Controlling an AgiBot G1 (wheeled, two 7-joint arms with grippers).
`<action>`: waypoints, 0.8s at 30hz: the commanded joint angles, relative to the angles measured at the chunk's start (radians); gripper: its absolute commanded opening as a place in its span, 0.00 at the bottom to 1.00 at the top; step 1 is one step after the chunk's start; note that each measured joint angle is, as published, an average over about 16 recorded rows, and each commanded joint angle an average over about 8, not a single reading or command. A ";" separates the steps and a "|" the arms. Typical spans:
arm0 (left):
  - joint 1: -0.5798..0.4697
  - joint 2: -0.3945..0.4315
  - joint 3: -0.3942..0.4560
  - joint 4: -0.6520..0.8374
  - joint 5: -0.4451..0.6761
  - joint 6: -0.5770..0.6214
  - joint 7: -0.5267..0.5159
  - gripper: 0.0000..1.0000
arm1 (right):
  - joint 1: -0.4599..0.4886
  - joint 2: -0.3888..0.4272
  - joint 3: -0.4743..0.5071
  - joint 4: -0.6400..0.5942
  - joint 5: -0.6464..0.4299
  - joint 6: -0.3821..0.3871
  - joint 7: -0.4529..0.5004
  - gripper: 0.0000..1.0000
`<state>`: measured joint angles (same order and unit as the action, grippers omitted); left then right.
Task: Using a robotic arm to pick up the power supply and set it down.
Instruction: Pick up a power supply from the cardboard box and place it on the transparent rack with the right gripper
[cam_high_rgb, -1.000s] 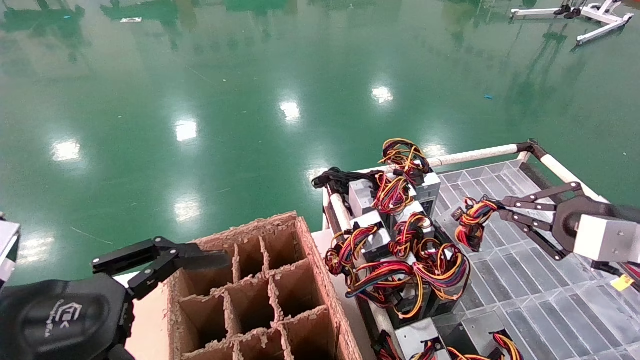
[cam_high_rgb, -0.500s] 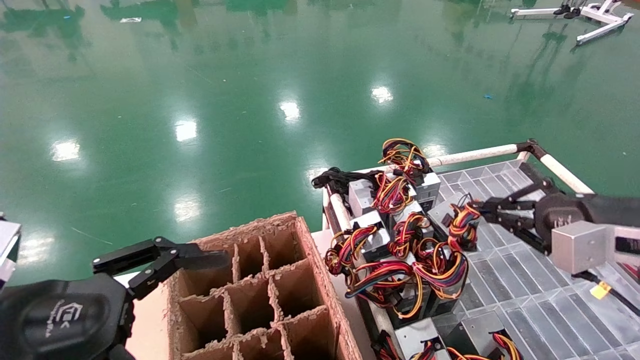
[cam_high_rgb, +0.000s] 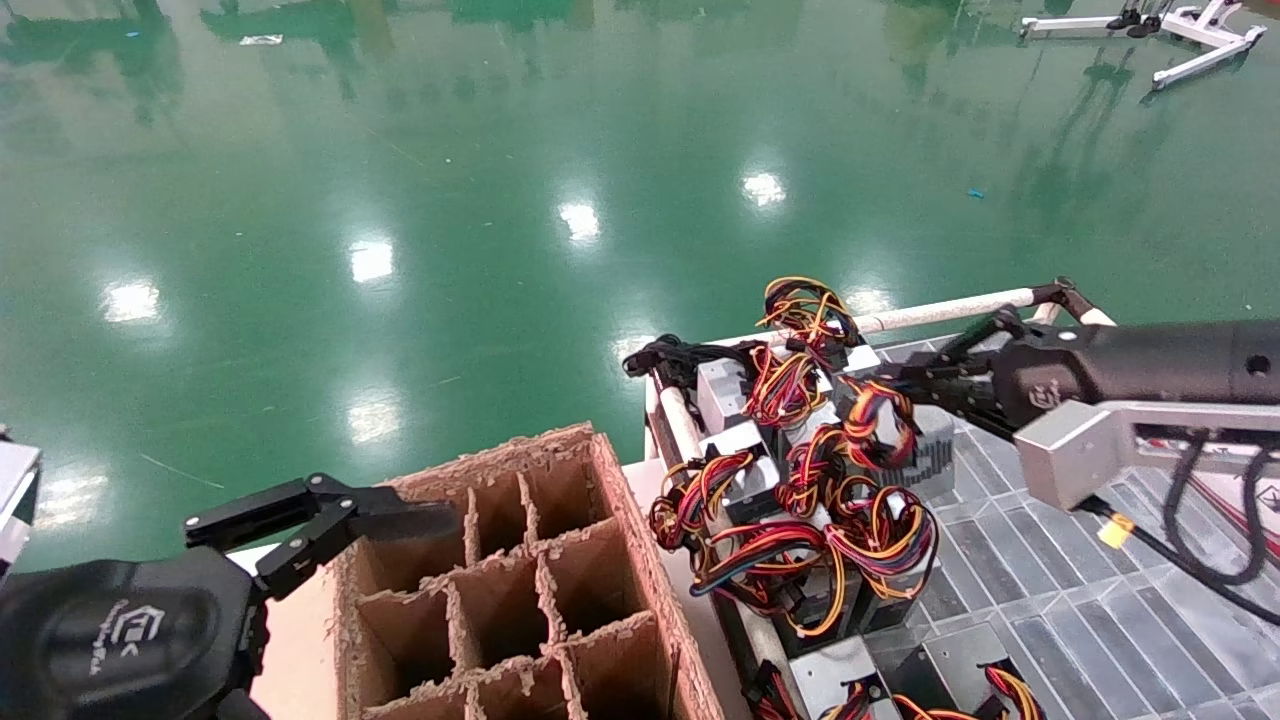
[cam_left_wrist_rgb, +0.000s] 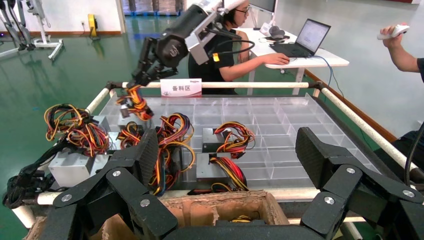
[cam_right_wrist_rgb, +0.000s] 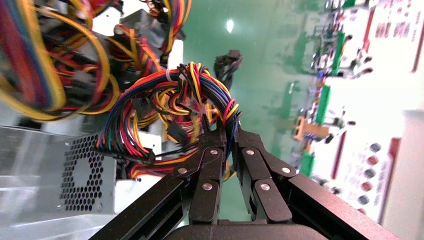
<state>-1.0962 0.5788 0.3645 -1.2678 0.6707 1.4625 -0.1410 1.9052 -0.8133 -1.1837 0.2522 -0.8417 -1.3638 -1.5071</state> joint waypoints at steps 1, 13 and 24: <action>0.000 0.000 0.000 0.000 0.000 0.000 0.000 1.00 | 0.011 -0.014 0.000 0.004 -0.003 0.006 -0.011 0.00; 0.000 0.000 0.000 0.000 0.000 0.000 0.000 1.00 | 0.054 -0.100 -0.036 0.013 -0.090 0.156 -0.114 0.00; 0.000 0.000 0.000 0.000 0.000 0.000 0.000 1.00 | 0.055 -0.125 -0.042 0.129 -0.131 0.284 -0.255 0.00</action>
<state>-1.0963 0.5787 0.3647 -1.2678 0.6705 1.4624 -0.1409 1.9600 -0.9347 -1.2289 0.3801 -0.9754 -1.0819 -1.7528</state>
